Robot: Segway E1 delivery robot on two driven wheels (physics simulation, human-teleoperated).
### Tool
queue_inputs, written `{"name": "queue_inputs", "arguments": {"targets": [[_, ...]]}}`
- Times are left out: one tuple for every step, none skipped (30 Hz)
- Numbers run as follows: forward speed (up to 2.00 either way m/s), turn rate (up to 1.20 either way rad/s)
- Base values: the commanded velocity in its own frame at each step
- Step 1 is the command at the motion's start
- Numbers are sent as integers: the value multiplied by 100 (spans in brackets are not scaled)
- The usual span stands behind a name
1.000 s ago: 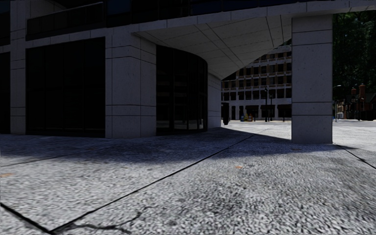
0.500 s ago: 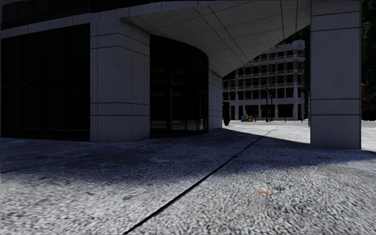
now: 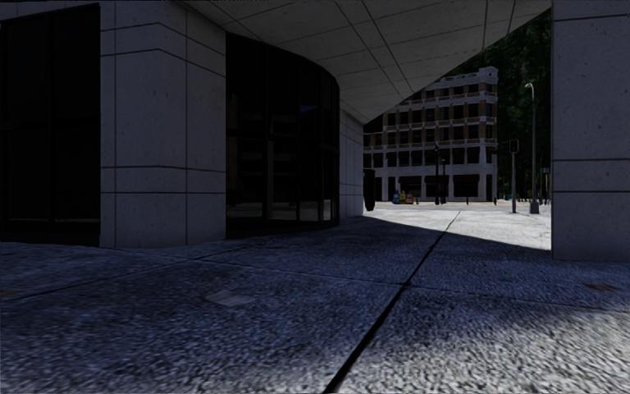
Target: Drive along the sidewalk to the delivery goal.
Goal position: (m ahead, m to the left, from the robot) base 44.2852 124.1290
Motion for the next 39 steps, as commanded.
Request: {"name": "queue_inputs", "arguments": {"targets": [[200, -42], [200, -44], [200, -45], [200, -45], [200, -45], [200, -45], [200, -45], [200, -45], [200, -45], [200, -45], [200, -45], [200, -45], [200, -45], [200, -45], [200, -45], [200, -45], [200, -45], [200, -45], [200, -45], [200, -44], [200, -44], [200, -44], [200, -44], [200, -36], [200, -22], [200, -2], [200, -2], [200, 0], [200, 0], [200, 0], [200, 0], [199, 0], [198, 0], [198, 0], [198, 0], [198, 0], [198, 0], [198, 0], [198, 0]]}}
